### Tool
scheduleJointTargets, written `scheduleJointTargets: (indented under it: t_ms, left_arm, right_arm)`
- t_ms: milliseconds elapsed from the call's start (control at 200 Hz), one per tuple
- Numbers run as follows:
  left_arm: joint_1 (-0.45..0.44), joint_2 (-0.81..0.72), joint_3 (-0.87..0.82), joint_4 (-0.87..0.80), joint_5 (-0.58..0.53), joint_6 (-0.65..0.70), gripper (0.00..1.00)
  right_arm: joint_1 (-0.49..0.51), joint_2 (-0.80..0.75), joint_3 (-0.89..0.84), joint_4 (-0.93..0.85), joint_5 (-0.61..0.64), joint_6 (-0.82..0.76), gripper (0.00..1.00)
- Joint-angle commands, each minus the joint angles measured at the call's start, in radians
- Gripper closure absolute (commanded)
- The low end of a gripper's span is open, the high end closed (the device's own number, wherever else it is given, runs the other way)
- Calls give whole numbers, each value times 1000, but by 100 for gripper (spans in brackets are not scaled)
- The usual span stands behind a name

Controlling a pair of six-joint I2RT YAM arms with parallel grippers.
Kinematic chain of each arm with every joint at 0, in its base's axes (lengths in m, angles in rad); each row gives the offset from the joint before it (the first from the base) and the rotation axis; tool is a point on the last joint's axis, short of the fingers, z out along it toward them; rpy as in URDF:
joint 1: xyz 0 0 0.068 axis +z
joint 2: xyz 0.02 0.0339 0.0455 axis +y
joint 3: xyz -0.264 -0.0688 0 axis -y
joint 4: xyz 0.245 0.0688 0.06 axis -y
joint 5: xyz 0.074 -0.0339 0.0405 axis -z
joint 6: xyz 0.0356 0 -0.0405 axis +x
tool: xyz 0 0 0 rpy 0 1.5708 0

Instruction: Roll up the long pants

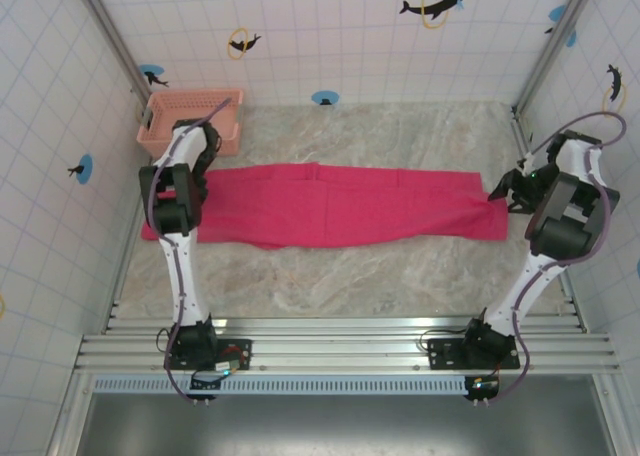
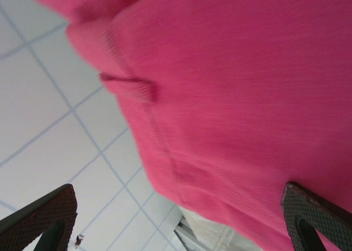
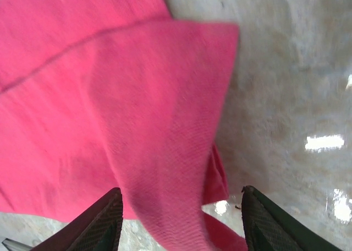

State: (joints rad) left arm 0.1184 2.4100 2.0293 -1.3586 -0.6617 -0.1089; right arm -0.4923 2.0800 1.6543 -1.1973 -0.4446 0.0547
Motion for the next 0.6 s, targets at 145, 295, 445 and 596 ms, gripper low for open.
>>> scheduleJointTargets:
  t_ms: [145, 295, 445, 596]
  left_arm:
    - [-254, -127, -29, -33, 241, -72, 3]
    - [-394, -112, 6, -62, 378, -134, 3]
    - [-464, -65, 34, -80, 422, -187, 3]
    - [-479, -3, 49, -81, 433, -218, 2]
  right_arm:
    - [83, 6, -109, 75, 22, 11, 40]
    - [138, 63, -95, 122, 65, 50, 41]
    - [197, 121, -55, 146, 98, 82, 45]
    - [239, 161, -2, 144, 157, 94, 58]
